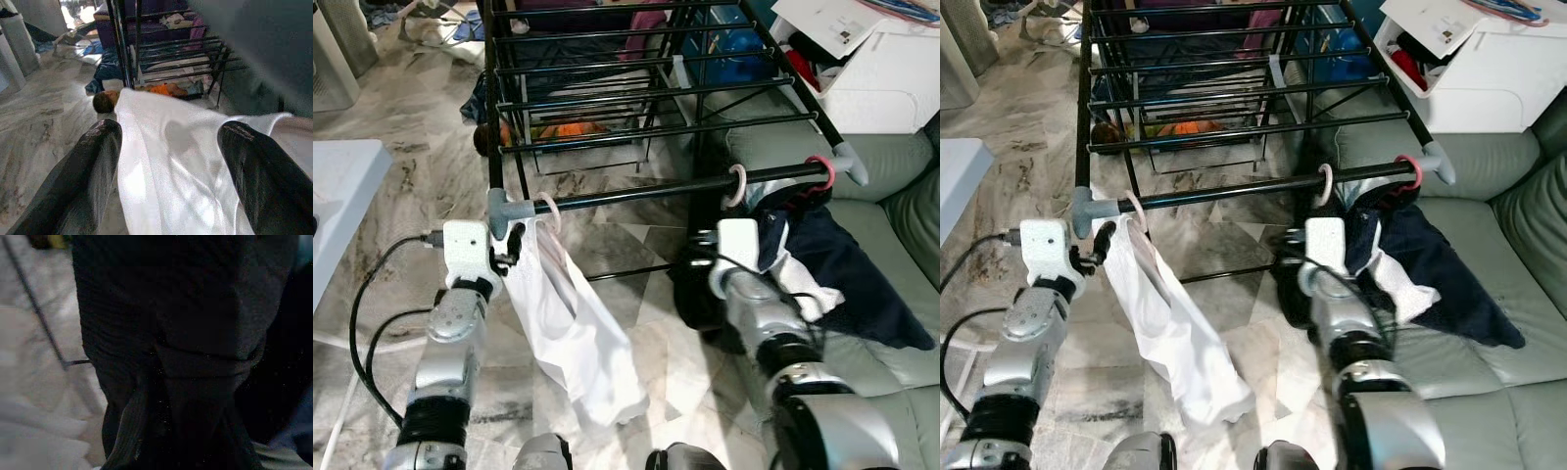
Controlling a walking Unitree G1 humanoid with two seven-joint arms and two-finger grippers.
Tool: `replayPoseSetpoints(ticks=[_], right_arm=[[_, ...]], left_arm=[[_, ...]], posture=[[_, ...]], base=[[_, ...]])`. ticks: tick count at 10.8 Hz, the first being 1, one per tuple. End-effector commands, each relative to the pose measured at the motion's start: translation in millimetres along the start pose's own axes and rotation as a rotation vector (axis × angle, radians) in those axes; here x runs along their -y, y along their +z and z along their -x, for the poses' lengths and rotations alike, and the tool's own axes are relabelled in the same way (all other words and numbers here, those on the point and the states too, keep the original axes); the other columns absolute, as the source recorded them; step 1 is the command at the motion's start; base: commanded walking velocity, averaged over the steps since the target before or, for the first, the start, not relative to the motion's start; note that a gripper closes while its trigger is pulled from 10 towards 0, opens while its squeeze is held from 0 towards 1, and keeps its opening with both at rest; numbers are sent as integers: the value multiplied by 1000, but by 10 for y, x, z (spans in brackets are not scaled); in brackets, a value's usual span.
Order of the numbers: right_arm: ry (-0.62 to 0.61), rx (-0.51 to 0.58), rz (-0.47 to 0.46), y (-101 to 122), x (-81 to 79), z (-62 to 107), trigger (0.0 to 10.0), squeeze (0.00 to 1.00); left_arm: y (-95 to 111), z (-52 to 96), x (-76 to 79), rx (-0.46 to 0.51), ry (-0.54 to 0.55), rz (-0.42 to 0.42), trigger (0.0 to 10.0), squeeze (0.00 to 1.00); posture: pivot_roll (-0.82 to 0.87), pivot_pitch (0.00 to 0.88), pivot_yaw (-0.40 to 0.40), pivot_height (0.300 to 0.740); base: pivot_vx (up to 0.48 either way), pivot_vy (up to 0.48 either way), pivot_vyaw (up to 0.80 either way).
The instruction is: Hang hanger
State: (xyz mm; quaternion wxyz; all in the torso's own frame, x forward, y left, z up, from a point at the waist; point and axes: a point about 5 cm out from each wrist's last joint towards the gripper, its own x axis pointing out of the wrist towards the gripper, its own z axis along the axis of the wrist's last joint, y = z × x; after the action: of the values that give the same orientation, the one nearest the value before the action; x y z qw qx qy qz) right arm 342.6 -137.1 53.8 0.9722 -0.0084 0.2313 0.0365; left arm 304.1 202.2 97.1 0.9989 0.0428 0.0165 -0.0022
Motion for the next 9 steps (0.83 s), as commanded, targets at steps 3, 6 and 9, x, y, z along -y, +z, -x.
replayPoseSetpoints(ticks=[3,6,9], right_arm=[[212,-51,102,-173,-352,40,10000,0],[293,-28,180,-120,-439,51,10000,0],[320,-115,227,-327,-474,89,10000,0]], left_arm=[[1,-20,30,-9,-14,-15,10000,0],[-34,4,41,-14,-11,-8,10000,0],[-47,4,80,-17,-13,-2,10000,0]], posture=[[-8,54,4,740],[-4,52,-11,740],[-11,55,-14,740]], base=[[0,0,0],[0,0,0],[0,0,0]])
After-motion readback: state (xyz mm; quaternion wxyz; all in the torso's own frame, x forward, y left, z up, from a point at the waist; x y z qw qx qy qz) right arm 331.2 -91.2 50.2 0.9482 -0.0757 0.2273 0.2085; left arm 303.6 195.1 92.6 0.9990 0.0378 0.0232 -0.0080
